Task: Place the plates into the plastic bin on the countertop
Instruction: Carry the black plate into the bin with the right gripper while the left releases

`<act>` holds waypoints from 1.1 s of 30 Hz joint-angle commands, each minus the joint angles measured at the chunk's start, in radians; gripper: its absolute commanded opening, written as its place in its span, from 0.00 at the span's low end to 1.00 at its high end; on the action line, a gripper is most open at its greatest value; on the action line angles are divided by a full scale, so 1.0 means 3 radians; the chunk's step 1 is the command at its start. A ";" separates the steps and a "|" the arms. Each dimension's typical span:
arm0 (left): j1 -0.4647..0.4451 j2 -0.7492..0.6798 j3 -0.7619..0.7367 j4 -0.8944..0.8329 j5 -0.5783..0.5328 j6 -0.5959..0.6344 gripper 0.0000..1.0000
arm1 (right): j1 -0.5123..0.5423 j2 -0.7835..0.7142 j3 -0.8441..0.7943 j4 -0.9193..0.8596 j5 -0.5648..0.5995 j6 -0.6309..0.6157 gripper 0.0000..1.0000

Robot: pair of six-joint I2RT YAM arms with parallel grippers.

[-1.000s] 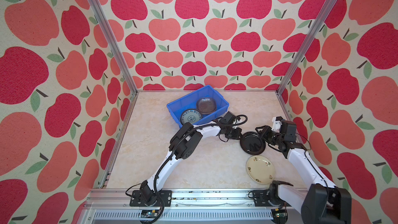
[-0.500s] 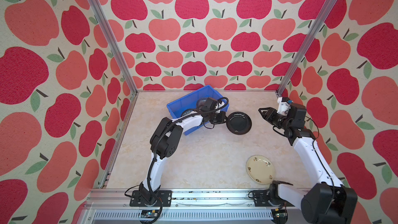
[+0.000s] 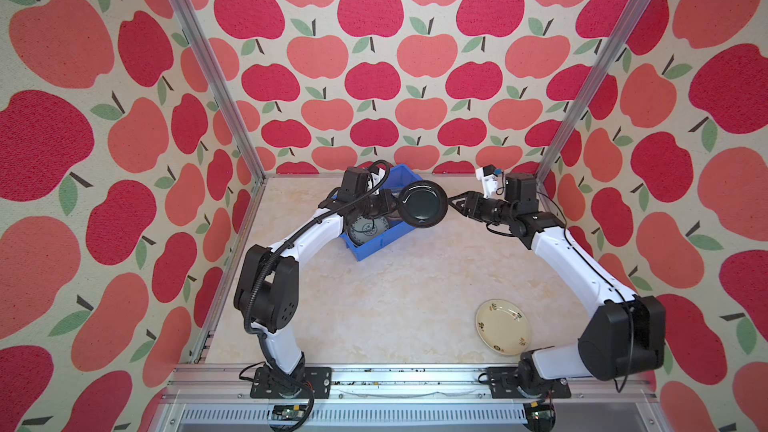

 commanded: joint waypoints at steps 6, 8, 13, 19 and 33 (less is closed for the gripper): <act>0.0226 -0.0406 -0.0296 0.0062 0.0016 -0.0058 0.00 | 0.0254 0.0596 0.0563 0.0007 -0.0033 0.0041 0.44; 0.0287 -0.0465 -0.0362 0.0052 0.0018 -0.0058 0.00 | 0.0259 0.0637 0.0663 -0.0066 0.0023 -0.0025 0.44; 0.0420 -0.0566 -0.0496 0.0096 0.0076 -0.0068 0.00 | 0.0286 0.0844 0.0916 -0.0148 -0.0057 -0.0050 0.44; 0.0526 -0.0587 -0.0558 0.0173 0.0139 -0.0092 0.00 | 0.0490 0.1146 0.1130 0.0000 -0.0216 0.0043 0.44; 0.0756 -0.0621 -0.0722 0.0245 0.0202 -0.0130 0.18 | 0.0675 0.1849 0.1860 -0.0182 -0.0240 0.0174 0.00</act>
